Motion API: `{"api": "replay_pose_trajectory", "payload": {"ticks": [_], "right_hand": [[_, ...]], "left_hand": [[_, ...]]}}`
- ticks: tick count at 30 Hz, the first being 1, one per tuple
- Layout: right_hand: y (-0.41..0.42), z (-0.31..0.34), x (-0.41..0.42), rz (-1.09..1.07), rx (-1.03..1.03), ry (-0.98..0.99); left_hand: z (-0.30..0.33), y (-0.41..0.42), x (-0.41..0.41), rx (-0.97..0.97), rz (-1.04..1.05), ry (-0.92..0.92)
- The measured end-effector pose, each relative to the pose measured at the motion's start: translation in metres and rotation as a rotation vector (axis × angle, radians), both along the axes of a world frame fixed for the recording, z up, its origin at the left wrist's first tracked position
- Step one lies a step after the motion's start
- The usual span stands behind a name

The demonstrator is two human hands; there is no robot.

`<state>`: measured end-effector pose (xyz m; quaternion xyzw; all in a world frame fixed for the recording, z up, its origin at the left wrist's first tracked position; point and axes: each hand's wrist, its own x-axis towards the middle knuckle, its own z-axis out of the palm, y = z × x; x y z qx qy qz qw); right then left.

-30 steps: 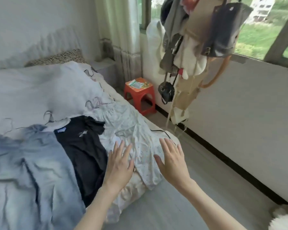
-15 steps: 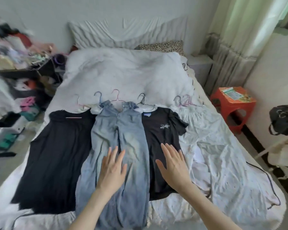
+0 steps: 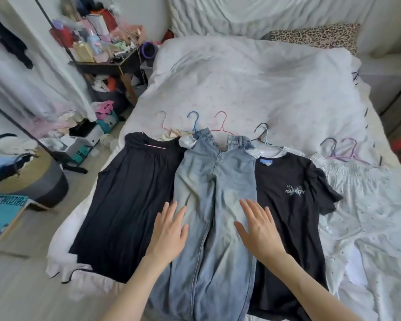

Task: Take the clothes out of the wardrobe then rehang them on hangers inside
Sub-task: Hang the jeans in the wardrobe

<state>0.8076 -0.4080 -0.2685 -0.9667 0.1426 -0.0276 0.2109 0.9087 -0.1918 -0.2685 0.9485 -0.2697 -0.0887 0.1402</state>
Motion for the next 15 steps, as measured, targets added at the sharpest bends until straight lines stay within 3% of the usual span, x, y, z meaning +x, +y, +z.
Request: {"api": "replay_pose_trajectory", "payload": {"ticks": [8,15], "right_hand": [[-0.004,-0.031,0.083,0.044,0.061,0.096],[-0.046,-0.065,0.181,-0.189,0.070,0.164]], "left_hand": [[-0.033,0.007,0.080,0.008,0.037,0.090],[-0.062,-0.014,0.207,0.123,-0.090,0.159]]}}
